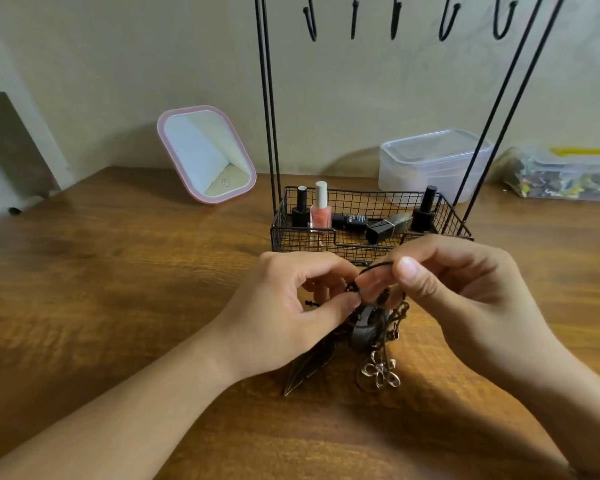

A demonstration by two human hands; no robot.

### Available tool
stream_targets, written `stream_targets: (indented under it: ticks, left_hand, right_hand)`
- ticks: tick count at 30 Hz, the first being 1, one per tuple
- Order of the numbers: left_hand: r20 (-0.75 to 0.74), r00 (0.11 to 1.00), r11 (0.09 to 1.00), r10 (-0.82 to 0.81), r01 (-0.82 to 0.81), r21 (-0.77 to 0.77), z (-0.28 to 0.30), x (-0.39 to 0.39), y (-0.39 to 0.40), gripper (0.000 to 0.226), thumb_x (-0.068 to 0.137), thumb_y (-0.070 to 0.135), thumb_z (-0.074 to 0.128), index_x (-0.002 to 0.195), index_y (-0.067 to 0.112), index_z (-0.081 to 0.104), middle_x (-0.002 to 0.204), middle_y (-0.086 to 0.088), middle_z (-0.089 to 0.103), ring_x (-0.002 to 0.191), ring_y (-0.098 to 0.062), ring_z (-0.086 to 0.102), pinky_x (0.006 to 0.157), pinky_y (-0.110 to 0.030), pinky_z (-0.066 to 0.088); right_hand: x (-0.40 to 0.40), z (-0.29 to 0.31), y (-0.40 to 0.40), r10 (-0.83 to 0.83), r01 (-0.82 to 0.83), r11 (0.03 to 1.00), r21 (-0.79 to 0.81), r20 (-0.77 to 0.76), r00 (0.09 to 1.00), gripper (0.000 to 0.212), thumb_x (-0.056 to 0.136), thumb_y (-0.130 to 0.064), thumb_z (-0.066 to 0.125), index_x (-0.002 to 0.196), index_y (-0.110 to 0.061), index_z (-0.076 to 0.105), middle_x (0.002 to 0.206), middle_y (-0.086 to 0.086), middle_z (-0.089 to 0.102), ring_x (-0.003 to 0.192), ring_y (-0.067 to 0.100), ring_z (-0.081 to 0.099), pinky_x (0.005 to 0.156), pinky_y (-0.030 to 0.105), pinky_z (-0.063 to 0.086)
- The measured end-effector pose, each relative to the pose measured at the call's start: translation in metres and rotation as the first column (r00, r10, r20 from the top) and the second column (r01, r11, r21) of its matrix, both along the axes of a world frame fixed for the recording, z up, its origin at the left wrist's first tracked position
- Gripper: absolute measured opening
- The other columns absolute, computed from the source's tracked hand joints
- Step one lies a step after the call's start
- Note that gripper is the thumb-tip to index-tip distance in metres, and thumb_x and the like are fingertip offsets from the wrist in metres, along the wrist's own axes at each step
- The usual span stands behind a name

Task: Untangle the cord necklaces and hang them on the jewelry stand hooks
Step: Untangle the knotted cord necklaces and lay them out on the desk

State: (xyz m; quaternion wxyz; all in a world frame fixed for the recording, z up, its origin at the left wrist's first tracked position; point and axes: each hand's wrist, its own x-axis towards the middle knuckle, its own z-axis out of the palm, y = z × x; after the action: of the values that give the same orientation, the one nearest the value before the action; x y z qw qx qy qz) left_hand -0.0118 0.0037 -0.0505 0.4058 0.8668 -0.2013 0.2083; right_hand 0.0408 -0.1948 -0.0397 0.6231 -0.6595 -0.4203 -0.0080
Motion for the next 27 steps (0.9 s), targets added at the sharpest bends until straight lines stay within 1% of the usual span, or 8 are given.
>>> stream_targets:
  ticks: [4, 9, 13, 15, 18, 23, 25, 27]
  left_hand:
    - [0.150, 0.986, 0.997, 0.077, -0.078, -0.001, 0.0002, 0.0006, 0.0028, 0.014, 0.084, 0.014, 0.072, 0.096, 0.013, 0.077, 0.089, 0.010, 0.074, 0.086, -0.004, 0.068, 0.073, -0.010, 0.050]
    - [0.265, 0.948, 0.984, 0.177, -0.174, -0.037, -0.0002, 0.0002, 0.0041, 0.014, 0.083, 0.017, 0.071, 0.094, 0.014, 0.078, 0.090, 0.012, 0.074, 0.083, 0.001, 0.070, 0.070, -0.014, 0.055]
    - [0.315, 0.934, 0.984, 0.169, -0.139, -0.116, -0.0011, -0.0011, 0.0023, 0.014, 0.083, 0.011, 0.072, 0.095, 0.013, 0.077, 0.092, 0.008, 0.075, 0.079, -0.003, 0.072, 0.066, -0.020, 0.059]
    - [0.291, 0.944, 0.979, 0.155, -0.107, -0.173, -0.0022, -0.0019, 0.0005, 0.013, 0.083, 0.008, 0.072, 0.094, 0.011, 0.077, 0.091, 0.005, 0.076, 0.081, -0.004, 0.073, 0.068, -0.021, 0.059]
    - [0.229, 0.964, 0.963, 0.135, -0.073, -0.261, -0.0029, -0.0021, -0.0013, 0.014, 0.082, 0.005, 0.071, 0.093, 0.011, 0.076, 0.087, 0.005, 0.077, 0.081, -0.007, 0.074, 0.068, -0.020, 0.058]
    - [0.073, 0.997, 0.956, 0.040, -0.017, -0.292, -0.0023, -0.0005, -0.0010, 0.021, 0.081, 0.003, 0.073, 0.092, 0.021, 0.075, 0.088, 0.008, 0.076, 0.085, -0.010, 0.073, 0.072, -0.018, 0.057]
    - [-0.020, 1.000, 0.962, -0.011, 0.005, -0.274, -0.0033, -0.0001, -0.0004, 0.022, 0.083, -0.002, 0.072, 0.091, 0.019, 0.075, 0.089, 0.006, 0.075, 0.088, -0.014, 0.072, 0.074, -0.020, 0.056]
    - [-0.115, 0.987, 0.945, -0.113, 0.071, -0.318, -0.0041, 0.0003, 0.0022, 0.021, 0.082, -0.003, 0.065, 0.092, 0.013, 0.074, 0.091, -0.001, 0.075, 0.089, -0.021, 0.071, 0.075, -0.028, 0.058]
  right_hand:
    - [-0.0014, -0.0011, -0.0055, -0.033, 0.039, 0.996, -0.080, 0.079, 0.996, 0.034, 0.095, -0.042, 0.054, 0.086, -0.017, 0.074, 0.079, 0.000, 0.073, 0.074, 0.014, 0.069, 0.066, 0.019, 0.051]
    - [-0.0057, -0.0022, -0.0046, -0.078, 0.095, 0.984, -0.152, 0.116, 0.990, 0.024, 0.093, -0.039, 0.060, 0.087, -0.022, 0.075, 0.079, -0.003, 0.074, 0.073, 0.015, 0.071, 0.062, 0.020, 0.054]
    - [-0.0016, -0.0035, -0.0054, -0.346, 0.362, 0.927, -0.097, 0.144, 0.927, 0.011, 0.088, -0.036, 0.066, 0.095, -0.030, 0.072, 0.083, -0.009, 0.073, 0.077, 0.014, 0.070, 0.062, 0.031, 0.058]
    - [0.0013, -0.0043, -0.0058, -0.410, 0.425, 0.899, -0.106, 0.137, 0.902, 0.015, 0.085, -0.042, 0.066, 0.099, -0.036, 0.071, 0.088, -0.011, 0.072, 0.081, 0.015, 0.069, 0.067, 0.038, 0.059]
    - [0.0014, -0.0078, -0.0037, -0.349, 0.376, 0.899, -0.225, 0.148, 0.925, 0.020, 0.084, -0.056, 0.064, 0.097, -0.043, 0.072, 0.090, -0.012, 0.071, 0.071, 0.021, 0.068, 0.060, 0.044, 0.057]
    - [0.0014, -0.0090, -0.0017, -0.322, 0.322, 0.936, -0.139, 0.030, 0.946, 0.016, 0.079, -0.042, 0.068, 0.090, -0.035, 0.076, 0.086, -0.005, 0.074, 0.081, 0.015, 0.071, 0.069, 0.042, 0.059]
    - [0.0009, -0.0088, -0.0013, -0.304, 0.309, 0.937, -0.161, 0.057, 0.951, 0.011, 0.082, -0.036, 0.068, 0.084, -0.029, 0.076, 0.084, -0.008, 0.075, 0.081, 0.012, 0.071, 0.068, 0.033, 0.059]
    - [-0.0003, -0.0096, -0.0011, -0.288, 0.294, 0.941, -0.170, 0.059, 0.956, 0.006, 0.085, -0.029, 0.066, 0.086, -0.029, 0.072, 0.080, -0.012, 0.074, 0.077, 0.005, 0.070, 0.063, 0.017, 0.054]
